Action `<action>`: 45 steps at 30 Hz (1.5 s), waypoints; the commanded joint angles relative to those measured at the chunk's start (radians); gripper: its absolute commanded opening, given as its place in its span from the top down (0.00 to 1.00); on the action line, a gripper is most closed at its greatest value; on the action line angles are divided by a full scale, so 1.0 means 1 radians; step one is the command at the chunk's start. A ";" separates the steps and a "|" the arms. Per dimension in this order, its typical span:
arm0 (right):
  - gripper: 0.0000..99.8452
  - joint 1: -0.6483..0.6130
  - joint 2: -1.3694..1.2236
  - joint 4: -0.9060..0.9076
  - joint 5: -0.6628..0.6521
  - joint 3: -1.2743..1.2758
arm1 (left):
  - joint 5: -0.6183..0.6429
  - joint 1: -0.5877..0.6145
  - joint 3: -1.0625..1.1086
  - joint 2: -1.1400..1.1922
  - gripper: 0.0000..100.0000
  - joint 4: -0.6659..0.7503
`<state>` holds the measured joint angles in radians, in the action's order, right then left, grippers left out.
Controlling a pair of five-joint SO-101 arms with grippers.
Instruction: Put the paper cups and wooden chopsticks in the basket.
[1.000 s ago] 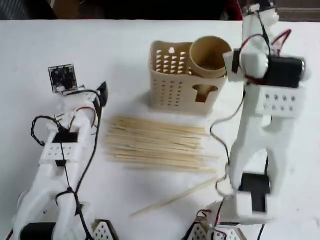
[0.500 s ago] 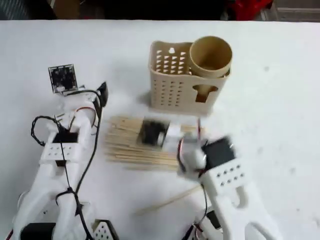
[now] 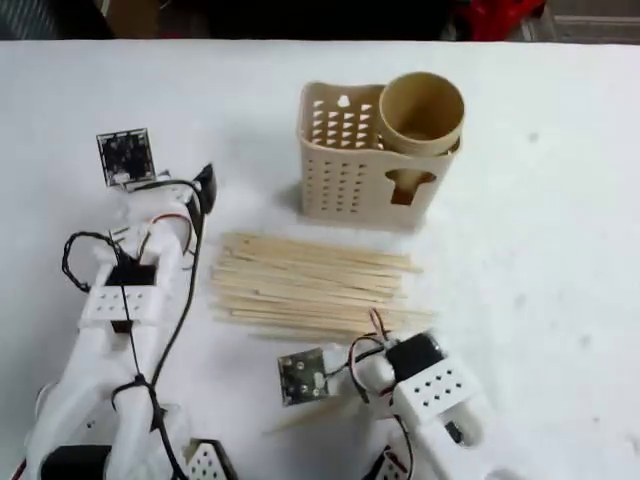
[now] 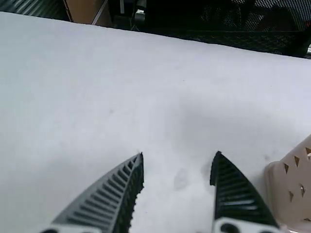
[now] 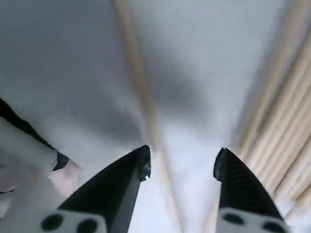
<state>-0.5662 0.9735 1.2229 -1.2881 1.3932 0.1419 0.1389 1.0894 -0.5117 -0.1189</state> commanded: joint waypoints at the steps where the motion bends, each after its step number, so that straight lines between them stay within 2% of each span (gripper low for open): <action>1: 0.79 -0.025 0.007 -0.047 -0.017 0.077 | 0.011 -0.008 -0.003 -0.038 0.77 0.023; 4: 0.80 -0.028 0.002 -0.051 -0.015 0.069 | 0.011 -0.010 -0.003 -0.038 0.77 0.023; 11: 0.98 -0.027 -0.001 -0.048 -0.011 0.068 | 0.011 -0.010 -0.003 -0.038 0.77 0.023; 19: 0.98 0.005 -0.001 -0.090 0.166 0.031 | 0.011 -0.010 -0.003 -0.038 0.77 0.023; 22: 0.98 0.088 -0.001 -0.074 0.221 -0.084 | 0.011 -0.010 -0.002 -0.038 0.77 0.023; 26: 0.98 0.170 0.007 0.039 0.313 -0.321 | 0.011 -0.010 -0.002 -0.038 0.77 0.023; 31: 0.98 0.176 0.007 0.165 0.491 -0.638 | 0.011 -0.010 -0.002 -0.038 0.77 0.023; 36: 0.98 0.179 -0.002 0.203 0.644 -0.872 | 0.011 -0.010 -0.002 -0.038 0.77 0.023; 41: 0.98 0.183 -0.002 0.077 0.796 -0.993 | 0.011 -0.010 -0.002 -0.038 0.77 0.023; 45: 0.98 0.183 -0.004 -0.242 0.962 -1.013 | 0.011 -0.010 -0.002 -0.038 0.77 0.023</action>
<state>-0.3897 0.9674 1.2106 -0.4365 0.4312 0.1419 0.1389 1.0940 -0.5117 -0.1189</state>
